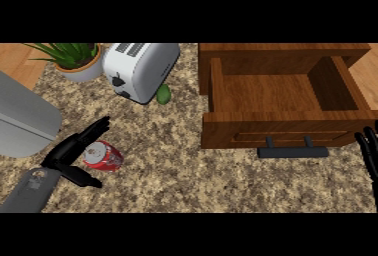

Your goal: Pick up the can, place it into the drawer and close the drawer

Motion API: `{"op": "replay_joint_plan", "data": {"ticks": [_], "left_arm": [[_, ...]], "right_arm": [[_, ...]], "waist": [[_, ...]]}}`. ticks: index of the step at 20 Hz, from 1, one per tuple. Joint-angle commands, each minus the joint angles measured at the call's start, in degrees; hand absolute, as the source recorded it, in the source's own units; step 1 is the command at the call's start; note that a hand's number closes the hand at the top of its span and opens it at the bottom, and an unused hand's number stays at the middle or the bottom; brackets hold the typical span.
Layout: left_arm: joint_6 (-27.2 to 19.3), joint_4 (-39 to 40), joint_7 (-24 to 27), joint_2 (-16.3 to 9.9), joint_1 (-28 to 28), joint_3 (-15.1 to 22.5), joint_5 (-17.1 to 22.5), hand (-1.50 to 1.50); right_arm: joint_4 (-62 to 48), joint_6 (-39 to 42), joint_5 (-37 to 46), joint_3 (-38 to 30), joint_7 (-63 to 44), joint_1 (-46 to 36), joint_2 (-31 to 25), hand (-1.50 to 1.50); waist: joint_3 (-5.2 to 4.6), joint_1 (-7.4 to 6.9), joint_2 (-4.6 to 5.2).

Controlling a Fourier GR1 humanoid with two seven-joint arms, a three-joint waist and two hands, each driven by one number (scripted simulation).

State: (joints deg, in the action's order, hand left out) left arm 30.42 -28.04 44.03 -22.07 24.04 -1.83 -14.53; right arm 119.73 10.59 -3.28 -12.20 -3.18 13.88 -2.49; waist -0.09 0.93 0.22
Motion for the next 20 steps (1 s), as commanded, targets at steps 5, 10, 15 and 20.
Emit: {"op": "replay_joint_plan", "data": {"ticks": [5,10,15,20], "left_arm": [[6.05,5.53,8.18,0.38,2.45,0.78,-0.11,-1.50],[5.42,4.42,4.22,1.94,4.30,1.09,0.57,-1.50],[2.24,1.28,2.97,6.64,1.56,3.85,-0.39,-1.50],[4.50,2.59,3.28,6.00,3.66,3.11,1.17,-1.50]], "right_arm": [[2.66,0.07,-1.78,-0.54,-2.59,0.50,0.31,-1.50],[1.57,2.05,-3.75,-3.01,-0.81,1.44,-0.94,-1.50],[4.08,0.53,-1.10,-0.26,-1.96,2.97,1.68,-1.50],[-1.12,1.72,0.91,0.05,3.04,3.02,1.27,-1.50]], "waist": [[-0.03,0.19,0.08],[0.04,-0.07,-0.08],[0.06,-0.45,-0.24],[0.06,-0.34,-0.10]]}}
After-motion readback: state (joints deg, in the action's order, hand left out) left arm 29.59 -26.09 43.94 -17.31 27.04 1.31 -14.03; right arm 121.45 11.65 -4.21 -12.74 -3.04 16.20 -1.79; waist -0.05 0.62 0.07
